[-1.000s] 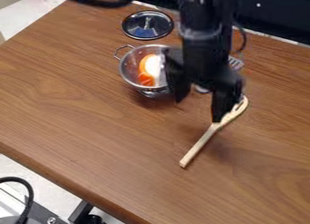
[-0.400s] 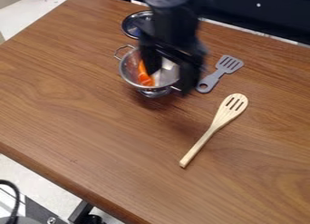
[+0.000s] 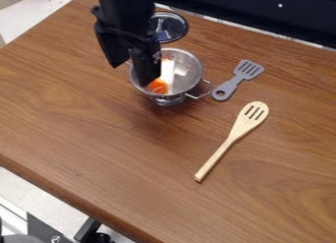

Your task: Takes the wooden spoon and put it in the middle of the table

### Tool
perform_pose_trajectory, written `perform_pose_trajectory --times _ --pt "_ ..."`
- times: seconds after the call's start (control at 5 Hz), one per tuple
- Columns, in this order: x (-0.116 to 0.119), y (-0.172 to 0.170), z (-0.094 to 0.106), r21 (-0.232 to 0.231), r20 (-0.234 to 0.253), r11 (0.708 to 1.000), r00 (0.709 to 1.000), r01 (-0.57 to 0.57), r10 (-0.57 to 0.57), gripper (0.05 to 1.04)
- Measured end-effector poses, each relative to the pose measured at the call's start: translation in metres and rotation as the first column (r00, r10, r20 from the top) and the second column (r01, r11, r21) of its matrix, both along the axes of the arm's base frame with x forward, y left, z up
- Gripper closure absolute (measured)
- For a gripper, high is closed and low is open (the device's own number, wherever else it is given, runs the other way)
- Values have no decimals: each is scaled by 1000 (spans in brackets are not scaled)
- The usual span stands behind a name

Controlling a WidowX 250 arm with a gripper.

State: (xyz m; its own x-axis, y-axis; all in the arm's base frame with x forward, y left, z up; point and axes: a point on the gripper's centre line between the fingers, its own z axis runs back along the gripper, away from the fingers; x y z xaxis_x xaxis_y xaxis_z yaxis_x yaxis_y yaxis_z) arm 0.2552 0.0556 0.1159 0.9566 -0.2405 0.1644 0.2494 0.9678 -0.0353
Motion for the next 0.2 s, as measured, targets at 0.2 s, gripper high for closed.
perform_pose_trajectory --times 0.2 --pt "-11 26 -8 35 5 999 999 35 -35 83"
